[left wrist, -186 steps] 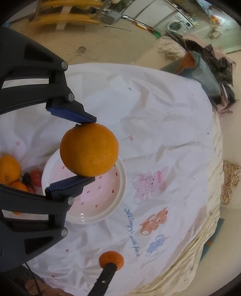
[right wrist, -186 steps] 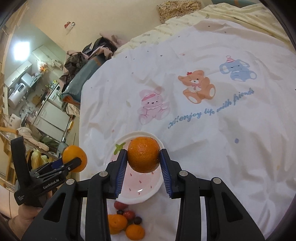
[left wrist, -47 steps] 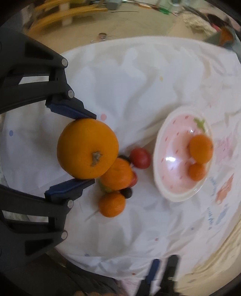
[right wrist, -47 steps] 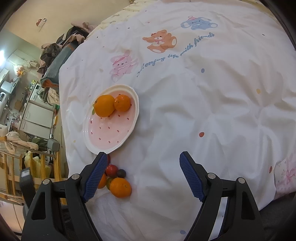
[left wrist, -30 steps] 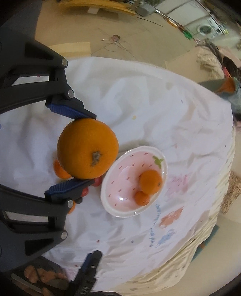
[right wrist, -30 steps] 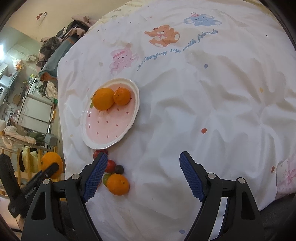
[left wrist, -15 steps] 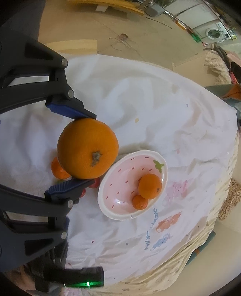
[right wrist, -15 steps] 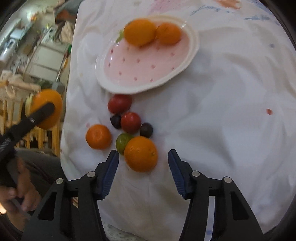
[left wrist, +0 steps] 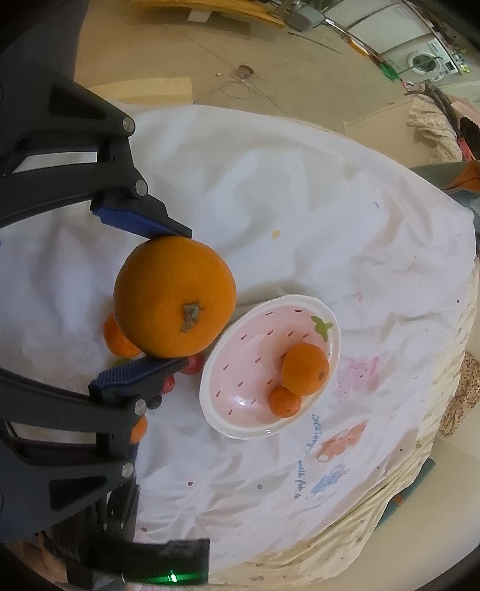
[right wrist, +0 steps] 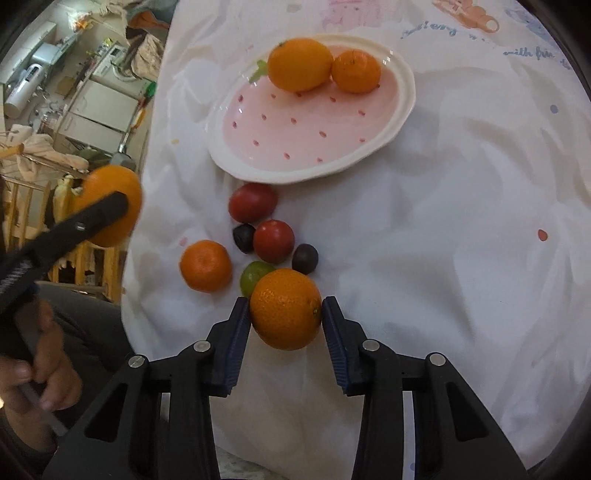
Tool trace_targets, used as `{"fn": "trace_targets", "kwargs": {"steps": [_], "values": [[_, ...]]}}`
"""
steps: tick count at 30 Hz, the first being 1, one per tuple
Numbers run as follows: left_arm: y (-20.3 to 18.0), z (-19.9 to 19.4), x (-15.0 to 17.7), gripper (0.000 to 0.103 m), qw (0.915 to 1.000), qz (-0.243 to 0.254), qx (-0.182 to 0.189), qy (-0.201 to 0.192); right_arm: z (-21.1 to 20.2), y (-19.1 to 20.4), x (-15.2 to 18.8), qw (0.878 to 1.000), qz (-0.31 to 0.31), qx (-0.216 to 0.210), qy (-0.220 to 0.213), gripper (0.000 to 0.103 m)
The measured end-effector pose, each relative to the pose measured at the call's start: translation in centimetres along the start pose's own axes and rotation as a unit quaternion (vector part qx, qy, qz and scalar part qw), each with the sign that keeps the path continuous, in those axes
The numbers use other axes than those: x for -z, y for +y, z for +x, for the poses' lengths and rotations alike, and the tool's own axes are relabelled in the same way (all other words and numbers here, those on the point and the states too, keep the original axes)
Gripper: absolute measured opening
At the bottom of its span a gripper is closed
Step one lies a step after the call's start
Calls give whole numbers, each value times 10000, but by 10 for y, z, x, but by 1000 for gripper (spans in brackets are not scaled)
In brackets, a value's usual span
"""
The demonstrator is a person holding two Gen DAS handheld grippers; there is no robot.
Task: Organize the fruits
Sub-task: 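Grasp a large orange with the right gripper while the left gripper holds its orange raised, then carry both oranges over the pink plate and open both grippers to drop them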
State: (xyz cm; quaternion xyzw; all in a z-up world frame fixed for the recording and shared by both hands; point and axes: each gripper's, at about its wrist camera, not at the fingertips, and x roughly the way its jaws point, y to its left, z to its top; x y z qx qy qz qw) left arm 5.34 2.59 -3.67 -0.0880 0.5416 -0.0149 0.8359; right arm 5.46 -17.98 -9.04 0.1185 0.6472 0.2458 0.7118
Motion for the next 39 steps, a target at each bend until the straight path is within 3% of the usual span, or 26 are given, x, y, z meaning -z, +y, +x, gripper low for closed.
{"fn": "trace_targets", "kwargs": {"steps": [5,10,16,23,32,39], "values": [[3,0,1,56,10000,-46,-52,-23,-22,-8,2,9993,181,-128,-286,41],[5,1,1,56,9999,-65,-117,-71,-53,-20,1,9953,430,-240,-835,41],[2,-6,0,56,9995,19,-156,-263,-88,-33,-1,9842,675,-448,-1576,41],[-5,-13,-9,56,9988,158,-258,-379,-118,-44,-16,9724,802,-639,-2097,41],[-16,-20,-35,56,9977,347,-277,-507,-139,-49,-41,9658,689,-602,-2425,41],[-32,-11,-63,56,9970,534,-223,-510,-133,-54,-63,9677,681,-511,-2372,41]]}}
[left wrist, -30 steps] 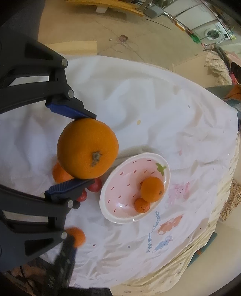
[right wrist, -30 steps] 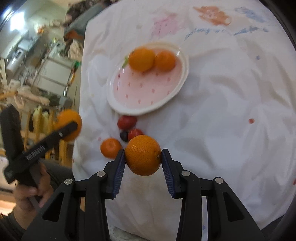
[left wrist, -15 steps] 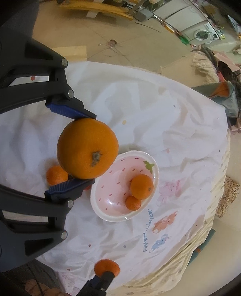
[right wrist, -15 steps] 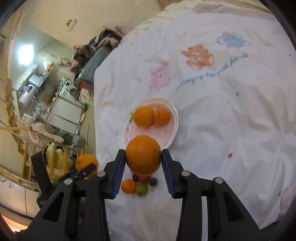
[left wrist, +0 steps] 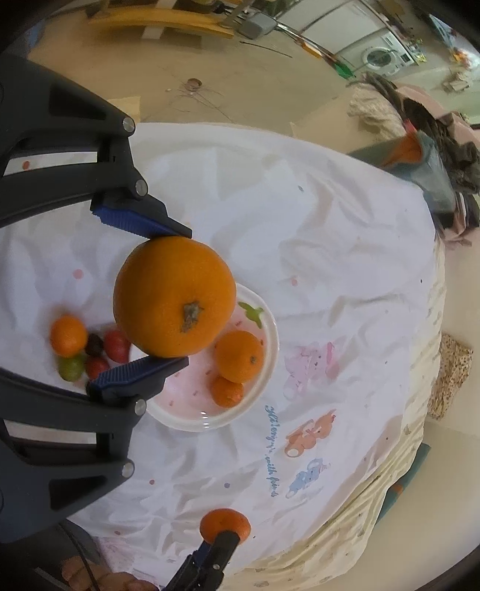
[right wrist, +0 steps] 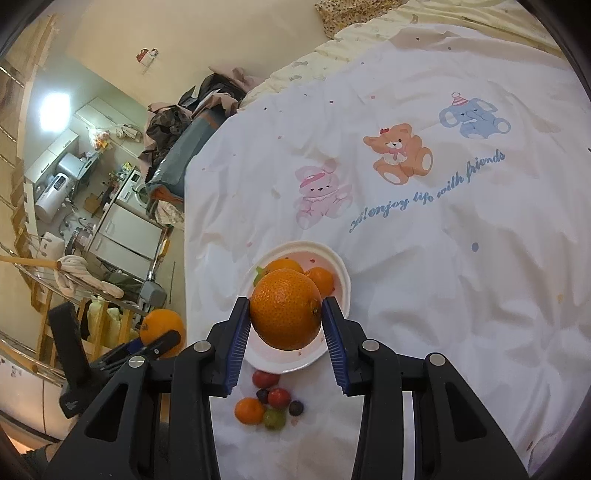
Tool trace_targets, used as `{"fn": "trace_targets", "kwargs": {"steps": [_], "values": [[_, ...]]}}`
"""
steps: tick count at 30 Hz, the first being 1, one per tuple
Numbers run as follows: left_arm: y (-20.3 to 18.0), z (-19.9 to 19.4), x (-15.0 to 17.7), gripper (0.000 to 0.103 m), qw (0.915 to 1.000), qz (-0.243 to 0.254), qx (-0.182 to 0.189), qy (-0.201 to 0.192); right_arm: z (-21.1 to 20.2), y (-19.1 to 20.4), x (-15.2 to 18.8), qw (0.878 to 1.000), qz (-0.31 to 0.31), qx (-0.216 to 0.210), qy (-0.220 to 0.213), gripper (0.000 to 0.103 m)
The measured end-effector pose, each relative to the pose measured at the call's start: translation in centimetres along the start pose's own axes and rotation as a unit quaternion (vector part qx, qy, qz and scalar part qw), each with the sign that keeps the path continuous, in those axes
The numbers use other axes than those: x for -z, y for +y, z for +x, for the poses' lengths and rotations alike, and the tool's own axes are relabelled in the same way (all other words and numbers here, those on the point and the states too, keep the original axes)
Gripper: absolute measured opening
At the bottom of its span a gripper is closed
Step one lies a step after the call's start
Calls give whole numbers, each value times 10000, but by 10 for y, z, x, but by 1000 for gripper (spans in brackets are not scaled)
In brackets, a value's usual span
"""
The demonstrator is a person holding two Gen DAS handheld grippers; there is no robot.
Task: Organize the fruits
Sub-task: 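Carry both oranges over the pink plate and open both grippers to drop them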
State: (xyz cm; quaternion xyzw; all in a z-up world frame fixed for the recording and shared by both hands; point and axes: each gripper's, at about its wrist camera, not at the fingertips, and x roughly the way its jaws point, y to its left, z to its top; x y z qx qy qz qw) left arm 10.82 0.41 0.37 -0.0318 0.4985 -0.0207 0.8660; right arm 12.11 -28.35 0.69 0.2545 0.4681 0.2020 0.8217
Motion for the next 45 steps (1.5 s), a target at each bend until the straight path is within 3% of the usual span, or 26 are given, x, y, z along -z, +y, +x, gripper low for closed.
{"fn": "trace_targets", "kwargs": {"steps": [10,23,26,33,45], "values": [[-21,35,-26,56,9996,230,48,168,40,-3,-18,9994,-123,134,308,41],[-25,90,-20,56,9980,339,170,498,101,-14,-22,9954,-89,228,923,41],[-22,99,-16,56,9975,352,86,601,106,-17,-19,9945,-14,198,1026,42],[-22,113,-12,56,9957,229,270,862,117,-20,-12,9917,84,204,1269,42],[-23,121,-19,57,9952,178,380,883,131,-31,-3,9873,221,448,1510,44]]}}
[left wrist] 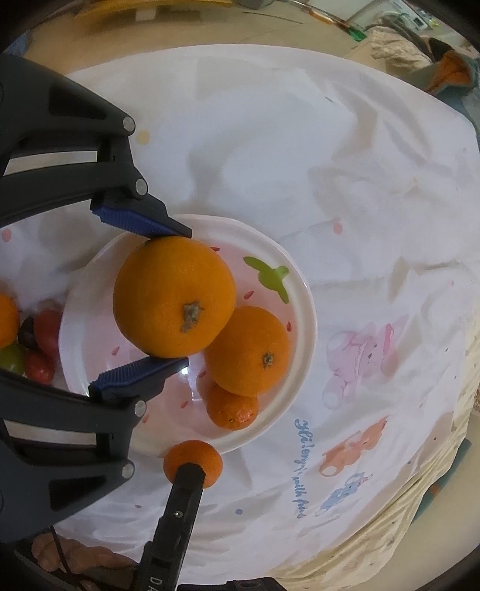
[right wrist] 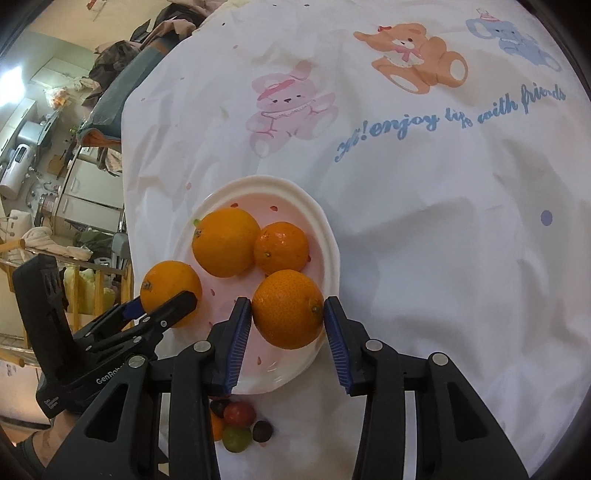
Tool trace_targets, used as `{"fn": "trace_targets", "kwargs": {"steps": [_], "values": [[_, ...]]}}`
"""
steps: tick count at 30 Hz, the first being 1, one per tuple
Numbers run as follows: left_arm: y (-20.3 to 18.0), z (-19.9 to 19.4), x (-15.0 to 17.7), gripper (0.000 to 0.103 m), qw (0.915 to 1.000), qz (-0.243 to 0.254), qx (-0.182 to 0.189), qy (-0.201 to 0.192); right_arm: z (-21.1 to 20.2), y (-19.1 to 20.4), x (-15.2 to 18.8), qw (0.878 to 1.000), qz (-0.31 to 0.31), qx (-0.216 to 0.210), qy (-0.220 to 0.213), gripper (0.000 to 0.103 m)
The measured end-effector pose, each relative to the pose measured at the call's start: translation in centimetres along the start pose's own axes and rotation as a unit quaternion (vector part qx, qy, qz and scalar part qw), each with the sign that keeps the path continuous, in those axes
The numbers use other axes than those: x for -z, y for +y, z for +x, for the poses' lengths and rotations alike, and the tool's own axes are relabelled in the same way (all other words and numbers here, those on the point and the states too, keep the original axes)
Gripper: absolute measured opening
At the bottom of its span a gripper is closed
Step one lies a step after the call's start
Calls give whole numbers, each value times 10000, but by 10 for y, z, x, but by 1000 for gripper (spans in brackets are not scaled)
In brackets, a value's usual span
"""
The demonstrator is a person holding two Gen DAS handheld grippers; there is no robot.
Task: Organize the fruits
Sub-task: 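Carry both oranges over the pink plate and open both grippers to drop them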
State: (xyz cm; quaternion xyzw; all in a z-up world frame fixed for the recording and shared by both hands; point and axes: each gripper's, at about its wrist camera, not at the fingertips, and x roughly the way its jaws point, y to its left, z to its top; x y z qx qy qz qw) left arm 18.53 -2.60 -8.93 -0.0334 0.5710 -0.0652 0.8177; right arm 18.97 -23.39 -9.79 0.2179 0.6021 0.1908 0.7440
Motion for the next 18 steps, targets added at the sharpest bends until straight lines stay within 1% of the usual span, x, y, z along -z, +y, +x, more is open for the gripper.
{"fn": "trace_targets", "kwargs": {"steps": [6,10,11,12,13,14,15,18], "values": [[-1,11,0,58,9997,0,-202,157,-4,5,0,9999,-83,-95,-78,44],[-5,15,2,59,9992,179,-258,249,-5,5,-2,9998,-32,-189,-83,44],[-9,15,3,63,9989,271,-312,229,-6,5,-2,9998,-40,-176,-95,45],[-10,13,4,69,9987,320,-373,156,-7,6,-2,9998,-54,-116,-117,48],[-12,10,4,80,9983,369,-449,44,-7,6,-2,9998,-73,-75,-145,48],[-14,6,4,84,9979,407,-488,-83,-8,7,-2,9998,-95,-59,-171,48],[-15,2,3,84,9978,428,-482,-167,-10,7,-2,9998,-104,-64,-186,48],[-13,-4,0,85,9981,374,-420,-261,-12,7,-3,9997,-108,-36,-223,48]]}}
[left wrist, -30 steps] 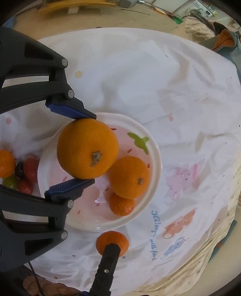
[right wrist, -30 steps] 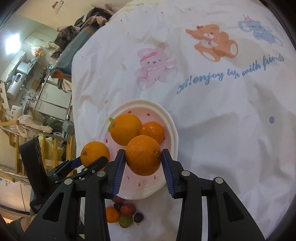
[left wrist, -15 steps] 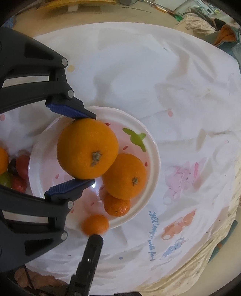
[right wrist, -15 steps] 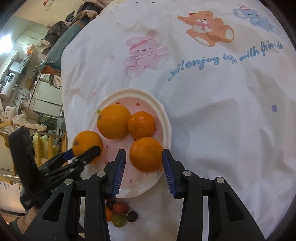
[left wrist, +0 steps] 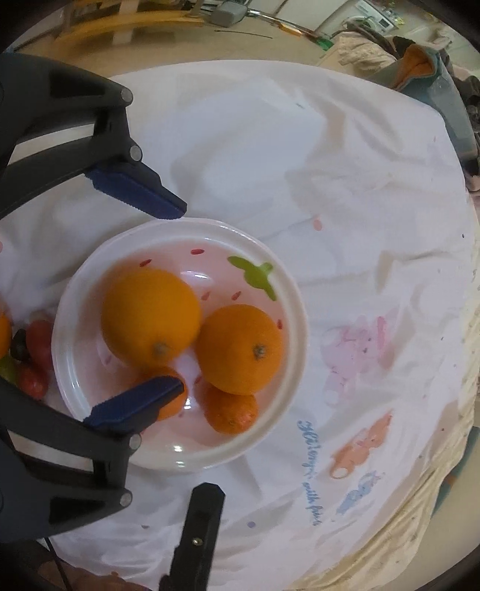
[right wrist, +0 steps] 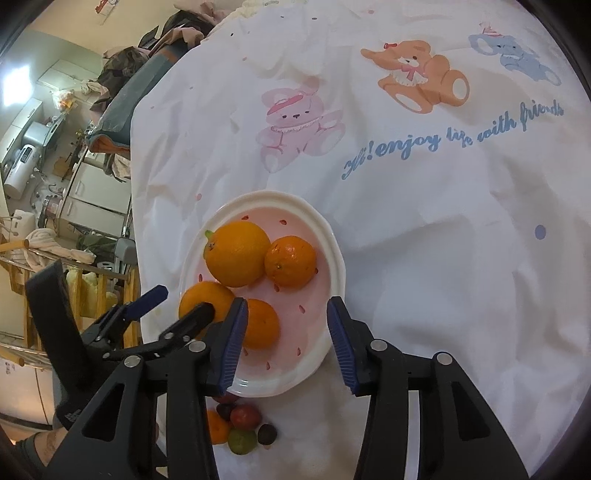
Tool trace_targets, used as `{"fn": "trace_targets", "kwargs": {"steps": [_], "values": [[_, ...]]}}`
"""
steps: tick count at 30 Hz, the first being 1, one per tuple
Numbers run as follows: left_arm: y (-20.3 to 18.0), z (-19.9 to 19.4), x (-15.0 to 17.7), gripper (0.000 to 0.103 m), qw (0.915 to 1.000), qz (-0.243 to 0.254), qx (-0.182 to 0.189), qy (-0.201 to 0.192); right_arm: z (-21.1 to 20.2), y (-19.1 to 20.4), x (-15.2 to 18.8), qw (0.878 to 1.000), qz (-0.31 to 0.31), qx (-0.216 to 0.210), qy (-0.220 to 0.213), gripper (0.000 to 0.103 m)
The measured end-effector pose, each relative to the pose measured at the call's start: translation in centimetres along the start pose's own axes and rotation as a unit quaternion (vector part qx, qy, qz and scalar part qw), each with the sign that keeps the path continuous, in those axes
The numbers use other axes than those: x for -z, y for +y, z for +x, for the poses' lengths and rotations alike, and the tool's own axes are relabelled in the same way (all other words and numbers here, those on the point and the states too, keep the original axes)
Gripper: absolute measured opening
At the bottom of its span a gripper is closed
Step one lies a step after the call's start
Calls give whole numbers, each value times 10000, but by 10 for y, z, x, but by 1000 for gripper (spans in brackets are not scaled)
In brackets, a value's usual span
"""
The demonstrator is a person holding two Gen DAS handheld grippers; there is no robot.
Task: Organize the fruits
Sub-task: 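Carry both oranges over the pink plate and open both grippers to drop them, then withdraw both open grippers from the plate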
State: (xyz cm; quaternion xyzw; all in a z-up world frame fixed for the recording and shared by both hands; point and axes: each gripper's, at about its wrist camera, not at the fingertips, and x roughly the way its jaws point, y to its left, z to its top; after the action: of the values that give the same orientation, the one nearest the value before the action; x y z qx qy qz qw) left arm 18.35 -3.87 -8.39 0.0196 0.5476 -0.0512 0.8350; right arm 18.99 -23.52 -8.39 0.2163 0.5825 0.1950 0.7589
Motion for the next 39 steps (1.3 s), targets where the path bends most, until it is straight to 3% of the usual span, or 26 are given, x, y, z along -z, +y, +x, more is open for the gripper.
{"fn": "trace_targets", "kwargs": {"steps": [7,16,24,32,39], "values": [[4,-14,-2,85,9997,-99,7,-221,-12,8,3,9998,-123,71,-160,54],[10,-56,1,85,9961,-235,45,-851,-44,22,19,9979,-319,129,-550,61],[7,-103,22,84,9898,78,-357,-1376,-72,26,41,9958,-447,198,-776,70],[8,-140,53,85,9855,12,-41,-1697,-93,19,65,9946,-193,146,-1008,77],[22,-170,73,85,9776,-406,102,-2065,-104,12,87,9944,44,109,-1052,77]]}}
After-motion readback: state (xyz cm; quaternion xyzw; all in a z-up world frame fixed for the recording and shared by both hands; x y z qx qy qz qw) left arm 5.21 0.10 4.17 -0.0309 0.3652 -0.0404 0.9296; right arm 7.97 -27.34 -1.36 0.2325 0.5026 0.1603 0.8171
